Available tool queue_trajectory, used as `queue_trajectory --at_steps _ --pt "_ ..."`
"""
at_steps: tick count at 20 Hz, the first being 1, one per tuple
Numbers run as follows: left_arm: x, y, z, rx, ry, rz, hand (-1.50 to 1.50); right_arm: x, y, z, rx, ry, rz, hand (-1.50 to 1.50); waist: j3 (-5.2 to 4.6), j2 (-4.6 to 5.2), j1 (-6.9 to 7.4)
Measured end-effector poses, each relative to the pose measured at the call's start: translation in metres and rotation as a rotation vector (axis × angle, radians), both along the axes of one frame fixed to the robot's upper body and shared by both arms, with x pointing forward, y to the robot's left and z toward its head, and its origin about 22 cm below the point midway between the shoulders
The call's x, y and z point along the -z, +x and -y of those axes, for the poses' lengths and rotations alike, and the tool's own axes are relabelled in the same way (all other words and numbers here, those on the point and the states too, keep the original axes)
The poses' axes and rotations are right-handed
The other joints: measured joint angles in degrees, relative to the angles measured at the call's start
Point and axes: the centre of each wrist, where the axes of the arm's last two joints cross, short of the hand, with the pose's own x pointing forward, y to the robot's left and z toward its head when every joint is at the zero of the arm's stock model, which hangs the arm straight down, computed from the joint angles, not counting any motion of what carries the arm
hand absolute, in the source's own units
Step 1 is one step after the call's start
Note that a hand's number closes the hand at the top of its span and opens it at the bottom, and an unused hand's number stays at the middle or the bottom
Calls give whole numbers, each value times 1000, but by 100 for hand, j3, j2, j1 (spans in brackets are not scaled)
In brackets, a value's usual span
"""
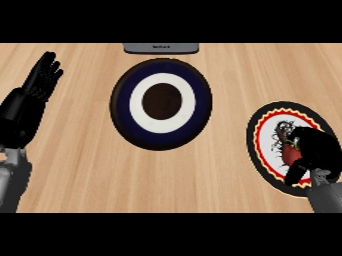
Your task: Pick the bell pepper from the plate and place it in the plate
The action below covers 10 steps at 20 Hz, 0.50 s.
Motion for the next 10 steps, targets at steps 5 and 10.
queue_trajectory --at_steps 5,10 --pt "0 -4 -5 -15 0 -3 0 16 -32 11 58 57 147 150 -89 -74 -57" --pt "4 -5 -10 -17 0 -6 0 32 -81 16 132 88 272 150 -135 -109 -120"
